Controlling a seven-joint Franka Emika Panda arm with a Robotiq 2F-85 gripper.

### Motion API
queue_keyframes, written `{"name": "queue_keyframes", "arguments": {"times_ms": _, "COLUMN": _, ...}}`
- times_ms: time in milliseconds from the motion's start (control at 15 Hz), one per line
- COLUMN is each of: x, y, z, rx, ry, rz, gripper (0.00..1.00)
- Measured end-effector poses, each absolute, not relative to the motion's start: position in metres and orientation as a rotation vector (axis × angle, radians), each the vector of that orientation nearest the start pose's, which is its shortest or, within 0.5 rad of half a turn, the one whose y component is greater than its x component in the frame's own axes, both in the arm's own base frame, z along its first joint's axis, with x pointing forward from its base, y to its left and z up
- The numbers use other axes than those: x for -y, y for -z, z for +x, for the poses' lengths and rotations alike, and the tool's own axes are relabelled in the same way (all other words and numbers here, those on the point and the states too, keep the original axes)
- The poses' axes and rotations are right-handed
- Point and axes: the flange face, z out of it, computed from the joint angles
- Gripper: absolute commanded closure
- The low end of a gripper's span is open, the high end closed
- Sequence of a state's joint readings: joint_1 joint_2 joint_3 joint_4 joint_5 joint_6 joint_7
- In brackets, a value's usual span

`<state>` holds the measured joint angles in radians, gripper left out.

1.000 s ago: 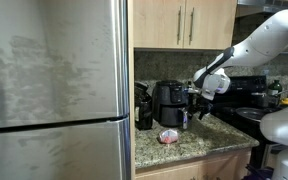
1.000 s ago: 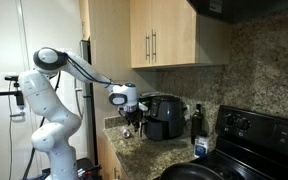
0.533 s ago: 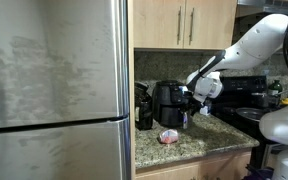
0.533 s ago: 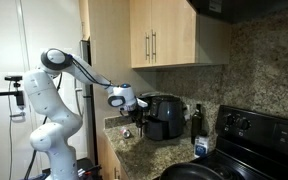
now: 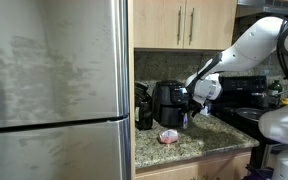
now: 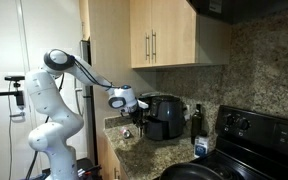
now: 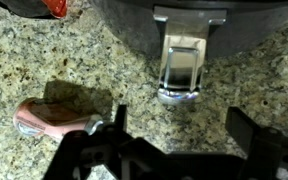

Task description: Put the can on the countertop, close the drawers and close the air fryer

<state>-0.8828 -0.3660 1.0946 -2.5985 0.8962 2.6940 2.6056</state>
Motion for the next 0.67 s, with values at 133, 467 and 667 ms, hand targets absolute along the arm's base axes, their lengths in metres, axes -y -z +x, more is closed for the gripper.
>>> {"name": "queue_keyframes", "arguments": {"times_ms": 133, "x": -0.056, "y": -0.338, "z": 0.447, "rx": -2.750, "ry": -0.131, "rz": -0.016, "gripper": 0.00}}
{"name": "queue_keyframes", "arguments": {"times_ms": 467, "x": -0.059, "y": -0.330, "z": 0.460, "rx": -2.759, "ry": -0.098, "rz": -0.020, "gripper": 0.00}}
{"name": "queue_keyframes", "arguments": {"times_ms": 667, "x": -0.062, "y": -0.328, "z": 0.468, "rx": -2.759, "ry": -0.088, "rz": -0.028, "gripper": 0.00}}
